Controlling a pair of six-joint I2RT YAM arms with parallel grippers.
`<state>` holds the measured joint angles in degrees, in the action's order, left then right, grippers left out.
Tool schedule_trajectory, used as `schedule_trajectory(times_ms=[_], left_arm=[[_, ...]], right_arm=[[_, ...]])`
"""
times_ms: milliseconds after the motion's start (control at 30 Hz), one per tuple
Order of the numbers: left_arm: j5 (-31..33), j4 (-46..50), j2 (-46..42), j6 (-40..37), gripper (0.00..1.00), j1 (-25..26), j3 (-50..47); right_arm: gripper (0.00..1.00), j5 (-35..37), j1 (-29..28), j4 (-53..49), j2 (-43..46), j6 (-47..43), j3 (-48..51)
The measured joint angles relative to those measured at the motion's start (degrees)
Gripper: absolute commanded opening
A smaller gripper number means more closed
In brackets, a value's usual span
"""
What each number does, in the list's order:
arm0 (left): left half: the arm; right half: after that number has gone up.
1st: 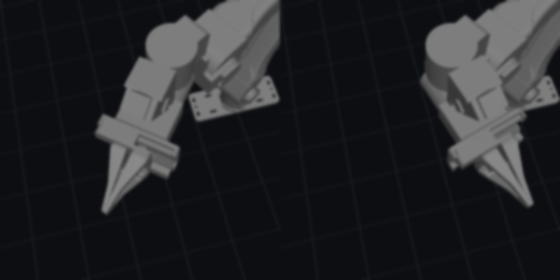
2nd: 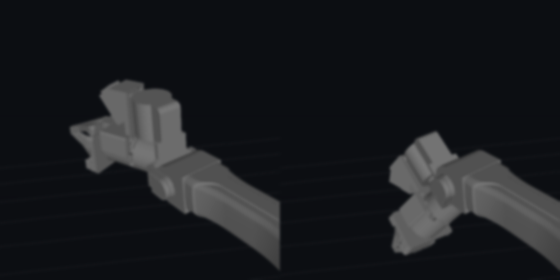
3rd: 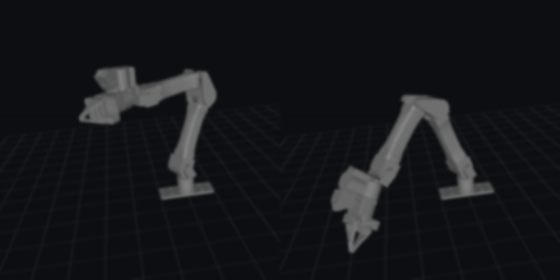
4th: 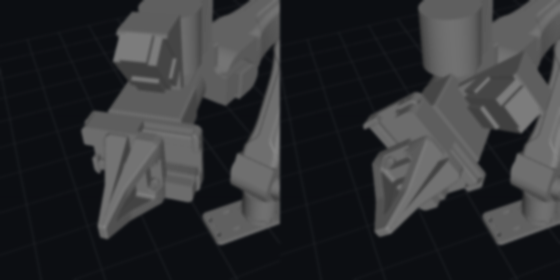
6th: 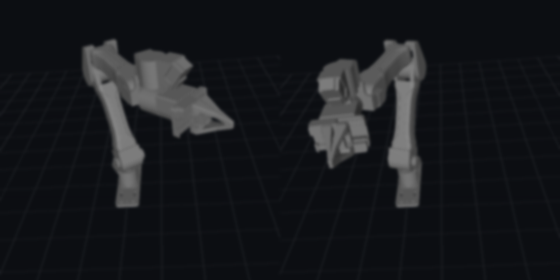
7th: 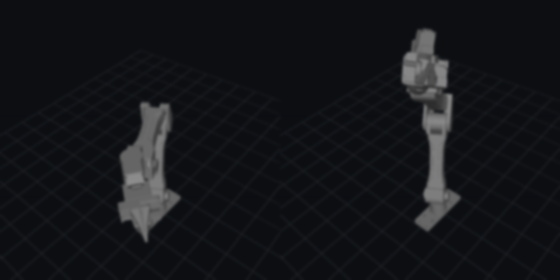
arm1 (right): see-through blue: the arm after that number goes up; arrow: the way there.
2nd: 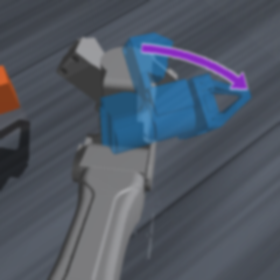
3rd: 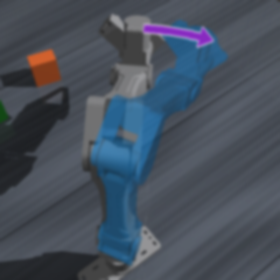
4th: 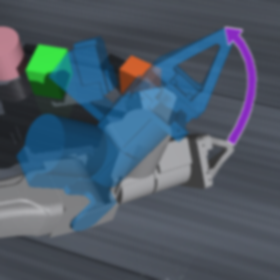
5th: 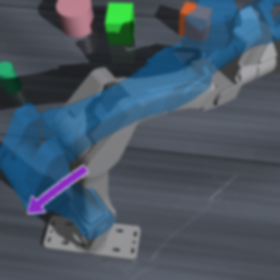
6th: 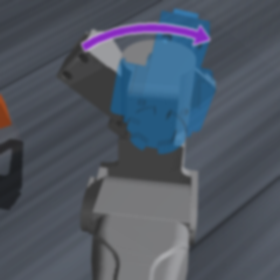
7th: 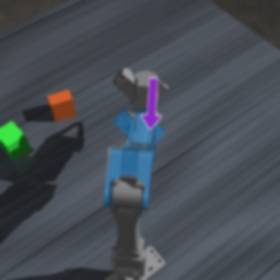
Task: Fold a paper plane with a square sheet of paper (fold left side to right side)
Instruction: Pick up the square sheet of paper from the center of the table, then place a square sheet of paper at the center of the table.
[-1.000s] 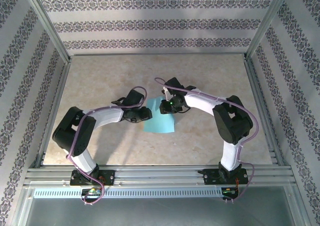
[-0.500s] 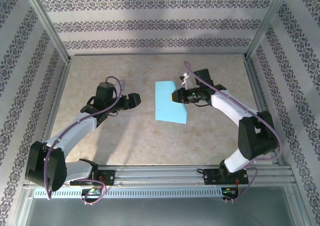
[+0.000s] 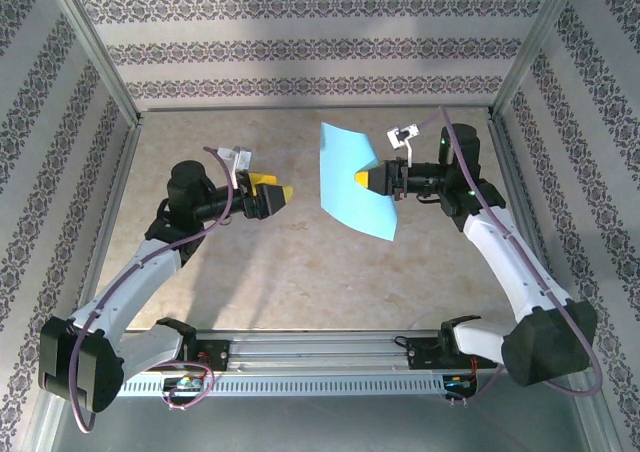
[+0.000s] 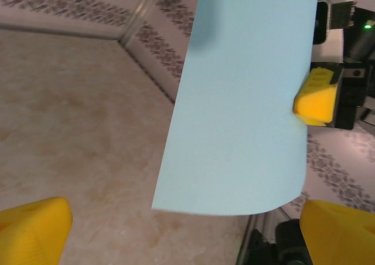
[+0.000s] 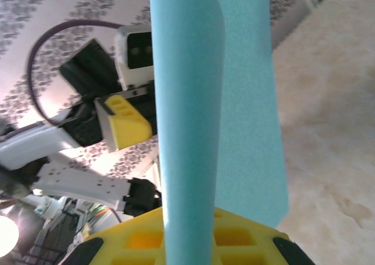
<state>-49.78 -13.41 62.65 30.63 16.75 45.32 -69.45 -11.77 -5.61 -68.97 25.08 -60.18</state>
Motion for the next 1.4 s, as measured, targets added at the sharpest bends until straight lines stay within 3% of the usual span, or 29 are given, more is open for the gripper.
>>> schedule_trajectory(times_ms=[500, 600, 767, 833, 1000, 1200, 1400], left_arm=[[-11.7, -4.1, 6.6, 0.9, 0.98, 2.8, 9.9], [-13.0, -4.2, 7.3, 1.2, 0.78, 4.0, 11.4], [-14.4, -5.0, 7.9, 1.5, 0.17, 5.0, 12.2], [-14.6, -5.1, 8.2, 1.6, 0.01, 5.0, 12.3], [-14.2, -4.9, 8.3, 1.0, 0.00, 5.0, 12.3], [-12.5, -2.6, 8.3, 0.1, 0.00, 5.0, 12.3], [-9.7, -0.2, 9.9, 0.4, 0.00, 5.0, 12.3]], right_arm=[[0.12, -5.0, -6.5, 3.5, 4.3, 3.6, -3.0], [0.12, -5.0, -6.9, 3.5, 4.3, 3.5, -3.1], [0.15, -4.0, -6.4, 3.5, 3.7, 3.5, -3.1], [0.16, -3.3, -6.1, 3.3, 3.5, 3.2, -3.1], [0.23, -1.9, -5.0, 2.4, 3.3, 2.5, -3.1], [0.47, 0.5, -3.0, 0.1, 3.3, 0.7, -3.1], [0.65, 5.7, -1.0, -4.7, 3.3, -2.6, -3.0]])
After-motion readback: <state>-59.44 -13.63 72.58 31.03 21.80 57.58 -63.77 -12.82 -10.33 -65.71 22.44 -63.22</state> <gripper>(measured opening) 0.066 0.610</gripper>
